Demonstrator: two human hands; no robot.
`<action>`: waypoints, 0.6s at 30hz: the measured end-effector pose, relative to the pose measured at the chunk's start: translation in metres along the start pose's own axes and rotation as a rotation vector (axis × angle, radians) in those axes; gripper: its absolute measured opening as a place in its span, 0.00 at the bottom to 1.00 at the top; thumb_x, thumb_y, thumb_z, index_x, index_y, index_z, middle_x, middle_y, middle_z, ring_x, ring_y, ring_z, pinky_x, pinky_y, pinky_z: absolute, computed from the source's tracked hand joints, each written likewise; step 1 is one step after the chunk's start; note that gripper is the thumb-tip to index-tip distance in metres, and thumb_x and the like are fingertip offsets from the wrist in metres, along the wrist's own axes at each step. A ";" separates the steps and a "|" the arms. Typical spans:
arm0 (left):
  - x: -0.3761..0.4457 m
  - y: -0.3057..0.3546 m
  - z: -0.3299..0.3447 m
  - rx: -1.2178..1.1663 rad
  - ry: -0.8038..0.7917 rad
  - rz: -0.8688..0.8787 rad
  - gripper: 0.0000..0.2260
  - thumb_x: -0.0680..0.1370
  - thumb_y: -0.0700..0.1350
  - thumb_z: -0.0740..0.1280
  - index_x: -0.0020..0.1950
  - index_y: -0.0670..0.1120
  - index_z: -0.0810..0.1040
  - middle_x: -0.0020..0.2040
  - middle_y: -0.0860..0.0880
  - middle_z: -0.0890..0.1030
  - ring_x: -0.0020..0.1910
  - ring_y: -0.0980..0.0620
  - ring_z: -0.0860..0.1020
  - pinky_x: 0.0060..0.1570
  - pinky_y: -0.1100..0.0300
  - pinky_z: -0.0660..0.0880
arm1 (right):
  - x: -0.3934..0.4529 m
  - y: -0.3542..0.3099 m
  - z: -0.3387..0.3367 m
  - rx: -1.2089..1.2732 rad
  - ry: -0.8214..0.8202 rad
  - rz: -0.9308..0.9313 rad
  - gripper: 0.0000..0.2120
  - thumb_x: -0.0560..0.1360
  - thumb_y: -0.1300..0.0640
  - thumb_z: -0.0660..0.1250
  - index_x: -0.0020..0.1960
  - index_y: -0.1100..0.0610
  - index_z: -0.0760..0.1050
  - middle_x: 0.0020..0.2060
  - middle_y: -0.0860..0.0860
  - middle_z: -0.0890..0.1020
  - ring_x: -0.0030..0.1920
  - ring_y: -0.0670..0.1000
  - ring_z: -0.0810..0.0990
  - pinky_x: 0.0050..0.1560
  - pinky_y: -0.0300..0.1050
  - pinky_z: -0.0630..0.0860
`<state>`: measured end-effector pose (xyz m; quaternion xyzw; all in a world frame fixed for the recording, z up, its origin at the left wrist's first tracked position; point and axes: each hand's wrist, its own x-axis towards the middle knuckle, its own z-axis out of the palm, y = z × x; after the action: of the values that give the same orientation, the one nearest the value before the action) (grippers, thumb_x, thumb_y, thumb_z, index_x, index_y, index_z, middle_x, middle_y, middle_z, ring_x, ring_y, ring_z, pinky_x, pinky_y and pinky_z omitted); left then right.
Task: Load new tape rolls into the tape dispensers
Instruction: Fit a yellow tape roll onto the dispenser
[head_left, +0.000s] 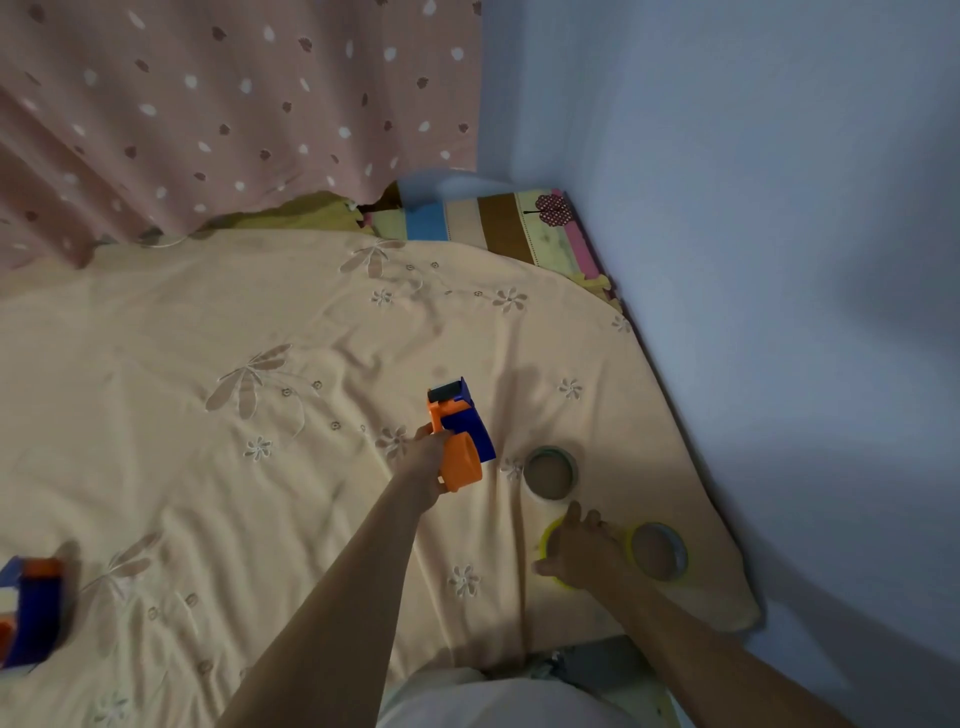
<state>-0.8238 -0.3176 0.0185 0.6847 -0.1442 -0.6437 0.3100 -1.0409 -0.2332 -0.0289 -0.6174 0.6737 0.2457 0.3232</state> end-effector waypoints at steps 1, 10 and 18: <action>-0.002 -0.002 0.001 -0.006 -0.004 0.000 0.19 0.83 0.45 0.62 0.73 0.49 0.67 0.63 0.44 0.76 0.60 0.40 0.76 0.60 0.39 0.75 | -0.004 -0.002 0.005 -0.036 0.034 -0.007 0.51 0.70 0.34 0.69 0.79 0.61 0.50 0.73 0.61 0.62 0.70 0.64 0.65 0.67 0.58 0.68; -0.014 -0.013 -0.004 -0.005 -0.008 0.003 0.18 0.82 0.44 0.63 0.72 0.50 0.69 0.58 0.46 0.77 0.56 0.41 0.77 0.59 0.39 0.76 | -0.022 -0.003 0.016 -0.204 0.241 -0.026 0.40 0.69 0.47 0.74 0.75 0.55 0.59 0.65 0.58 0.68 0.62 0.61 0.72 0.58 0.53 0.73; -0.028 -0.014 -0.015 -0.010 -0.065 0.045 0.20 0.83 0.46 0.63 0.75 0.50 0.66 0.68 0.43 0.75 0.64 0.39 0.75 0.61 0.39 0.74 | -0.015 0.002 -0.014 0.296 0.195 -0.110 0.43 0.66 0.43 0.75 0.74 0.53 0.60 0.63 0.57 0.70 0.61 0.61 0.73 0.60 0.52 0.75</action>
<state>-0.8160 -0.2866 0.0320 0.6583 -0.1666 -0.6593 0.3228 -1.0440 -0.2326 -0.0084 -0.6201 0.6958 0.0648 0.3565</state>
